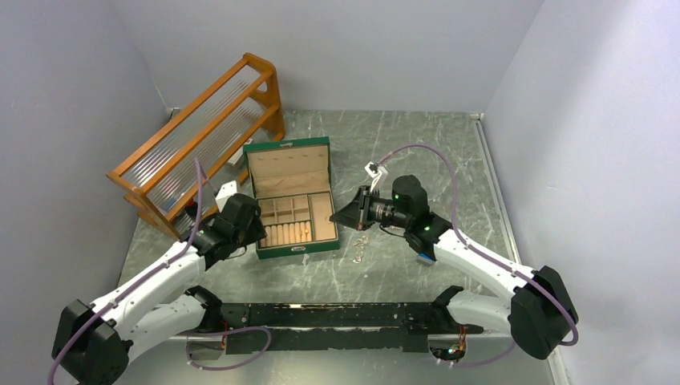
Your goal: Organize the mixed jewelry
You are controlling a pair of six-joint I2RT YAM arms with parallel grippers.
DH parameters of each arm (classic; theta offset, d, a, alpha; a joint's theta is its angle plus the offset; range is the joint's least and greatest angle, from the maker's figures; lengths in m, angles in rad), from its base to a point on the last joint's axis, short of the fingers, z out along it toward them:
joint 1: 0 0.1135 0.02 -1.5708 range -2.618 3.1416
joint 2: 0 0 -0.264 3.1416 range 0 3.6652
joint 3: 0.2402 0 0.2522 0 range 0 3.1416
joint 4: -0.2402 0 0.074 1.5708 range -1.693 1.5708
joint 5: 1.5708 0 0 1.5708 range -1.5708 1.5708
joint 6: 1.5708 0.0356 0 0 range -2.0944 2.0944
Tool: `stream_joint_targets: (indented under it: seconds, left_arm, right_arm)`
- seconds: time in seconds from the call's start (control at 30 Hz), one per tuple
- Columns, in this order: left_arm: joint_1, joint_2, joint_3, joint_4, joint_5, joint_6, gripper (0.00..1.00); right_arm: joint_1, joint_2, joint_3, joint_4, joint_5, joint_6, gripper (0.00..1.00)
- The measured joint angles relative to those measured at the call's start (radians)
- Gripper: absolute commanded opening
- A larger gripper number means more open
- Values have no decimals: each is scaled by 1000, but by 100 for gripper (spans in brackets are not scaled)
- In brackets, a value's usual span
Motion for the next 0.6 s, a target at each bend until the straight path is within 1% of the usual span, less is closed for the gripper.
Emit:
stream_joint_targets:
  seconds: [0.13,0.3,0.33,0.5,0.6]
  left_arm:
    - [0,42,-26,13,-4,-34,40]
    - [0,80,-35,57,16,-42,22]
    - [0,84,-35,66,24,-41,20]
    - [7,91,-39,86,69,-26,16]
    - [8,101,-38,113,132,-27,16]
  right_arm:
    - [2,0,10,-3,2,0,0]
    - [3,18,21,-3,2,0,0]
    - [5,23,23,-4,2,0,0]
    - [19,49,38,-23,22,-3,0]
    - [53,79,66,-59,68,-8,0]
